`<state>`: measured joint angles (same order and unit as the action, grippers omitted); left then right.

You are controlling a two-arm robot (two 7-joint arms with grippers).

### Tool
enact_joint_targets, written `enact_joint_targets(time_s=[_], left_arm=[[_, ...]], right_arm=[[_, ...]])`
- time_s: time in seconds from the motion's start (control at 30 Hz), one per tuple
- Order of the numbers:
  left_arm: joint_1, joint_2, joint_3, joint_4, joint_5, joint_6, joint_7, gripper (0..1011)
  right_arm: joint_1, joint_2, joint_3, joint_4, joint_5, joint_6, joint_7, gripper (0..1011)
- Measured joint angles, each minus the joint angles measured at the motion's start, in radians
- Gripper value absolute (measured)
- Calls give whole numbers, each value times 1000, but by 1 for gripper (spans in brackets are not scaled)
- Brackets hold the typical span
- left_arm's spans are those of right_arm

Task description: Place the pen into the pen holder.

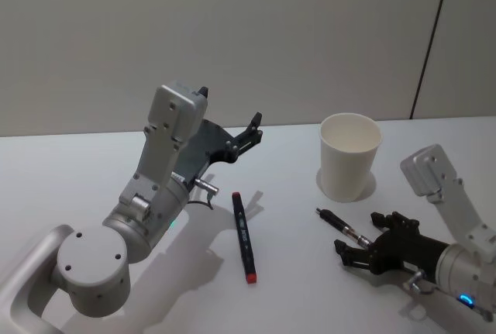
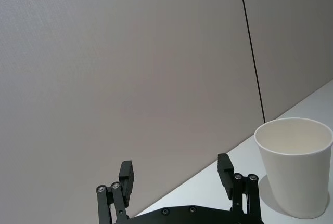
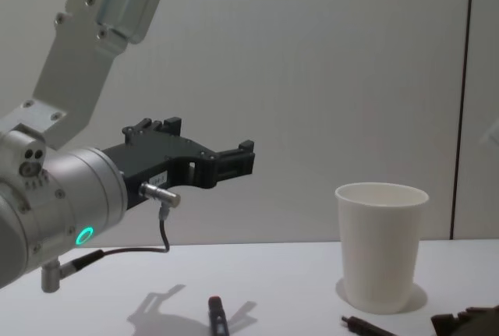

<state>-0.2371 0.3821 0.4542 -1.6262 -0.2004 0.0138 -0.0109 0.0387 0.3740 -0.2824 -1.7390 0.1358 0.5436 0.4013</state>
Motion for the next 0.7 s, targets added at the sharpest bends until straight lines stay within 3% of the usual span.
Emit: enact_joint_targets(time_s=[0.7], left_arm=[[0, 0, 0, 0, 0, 0, 0, 1003]], right_arm=[[0, -4, 0, 4, 11, -6, -4, 809]])
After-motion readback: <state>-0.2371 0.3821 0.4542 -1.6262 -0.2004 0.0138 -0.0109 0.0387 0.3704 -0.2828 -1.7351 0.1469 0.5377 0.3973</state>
